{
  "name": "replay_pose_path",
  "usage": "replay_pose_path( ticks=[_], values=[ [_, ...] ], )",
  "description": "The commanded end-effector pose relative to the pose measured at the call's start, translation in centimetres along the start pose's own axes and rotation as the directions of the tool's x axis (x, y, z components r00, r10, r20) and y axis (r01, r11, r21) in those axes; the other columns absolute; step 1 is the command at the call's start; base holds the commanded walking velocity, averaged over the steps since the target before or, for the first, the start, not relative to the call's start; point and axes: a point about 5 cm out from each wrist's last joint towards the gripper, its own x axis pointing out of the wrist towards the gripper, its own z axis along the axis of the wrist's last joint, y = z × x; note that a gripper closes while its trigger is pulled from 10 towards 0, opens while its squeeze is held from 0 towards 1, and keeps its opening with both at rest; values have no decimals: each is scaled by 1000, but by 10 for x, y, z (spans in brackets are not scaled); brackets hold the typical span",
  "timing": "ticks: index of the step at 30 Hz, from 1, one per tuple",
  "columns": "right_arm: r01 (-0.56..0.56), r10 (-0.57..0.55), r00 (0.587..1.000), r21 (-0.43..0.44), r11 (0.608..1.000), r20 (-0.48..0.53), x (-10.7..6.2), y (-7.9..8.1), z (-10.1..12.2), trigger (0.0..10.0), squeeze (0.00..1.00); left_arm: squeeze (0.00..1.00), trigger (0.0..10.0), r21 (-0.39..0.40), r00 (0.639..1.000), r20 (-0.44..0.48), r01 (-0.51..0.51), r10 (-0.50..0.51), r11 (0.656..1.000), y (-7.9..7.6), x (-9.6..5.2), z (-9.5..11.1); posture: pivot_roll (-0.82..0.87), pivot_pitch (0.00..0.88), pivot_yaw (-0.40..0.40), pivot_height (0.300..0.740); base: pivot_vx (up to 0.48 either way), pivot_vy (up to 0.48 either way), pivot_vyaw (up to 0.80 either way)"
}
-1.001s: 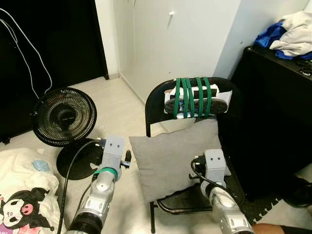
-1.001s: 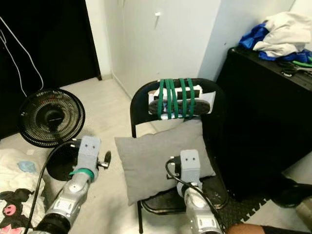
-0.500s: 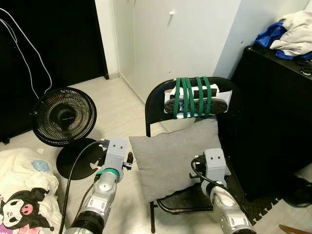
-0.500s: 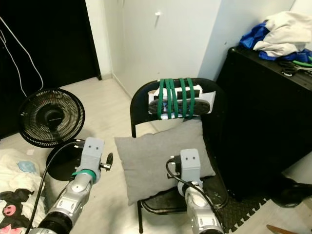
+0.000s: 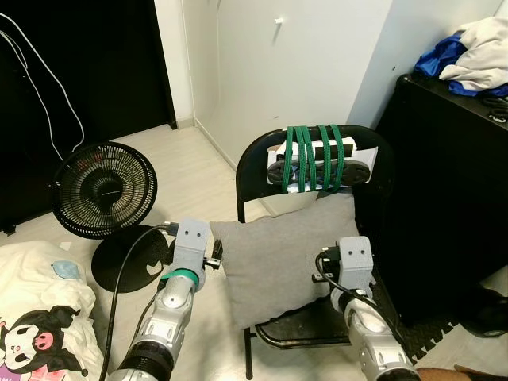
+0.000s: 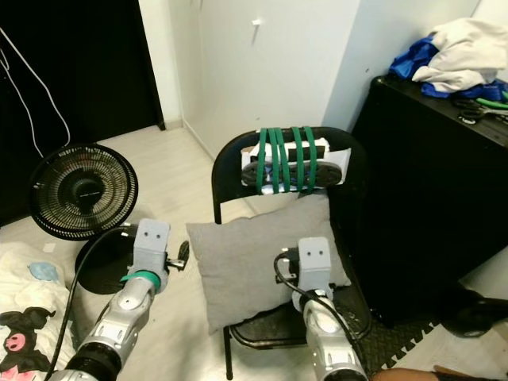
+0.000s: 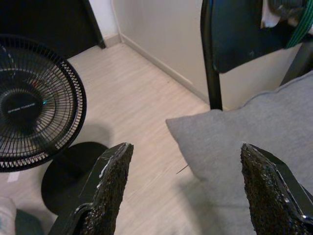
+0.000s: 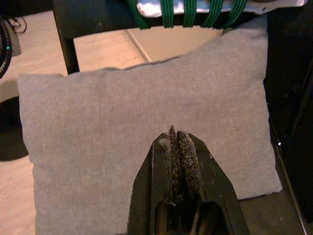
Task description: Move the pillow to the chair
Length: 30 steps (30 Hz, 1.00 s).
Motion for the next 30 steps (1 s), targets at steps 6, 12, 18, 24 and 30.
replay_pose_path(
  ticks=[6,12,18,24,30],
  values=[
    [-9,7,999,35,999,51,3,6,9,10000,0,0,10000,-18,1000,7,-7,7,1000,0,1,2,-19,0,15,740,0,0,0],
    [-57,57,998,2,998,33,5,8,9,10000,0,0,10000,-53,998,21,-61,62,997,4,0,2,2,0,-48,740,0,0,0],
    [-61,61,998,-1,998,34,8,9,11,10000,0,0,10000,-59,997,24,-68,70,996,5,-2,1,5,0,-46,740,0,0,0],
    [-71,72,997,-18,997,38,6,14,9,10000,0,0,10000,-64,997,36,-61,63,996,6,-3,2,-1,0,-18,740,0,0,0],
    [-83,85,996,-37,996,41,0,15,4,10000,0,0,10000,-60,998,43,-48,50,997,5,-4,3,-5,0,3,740,0,0,592]
  ],
)
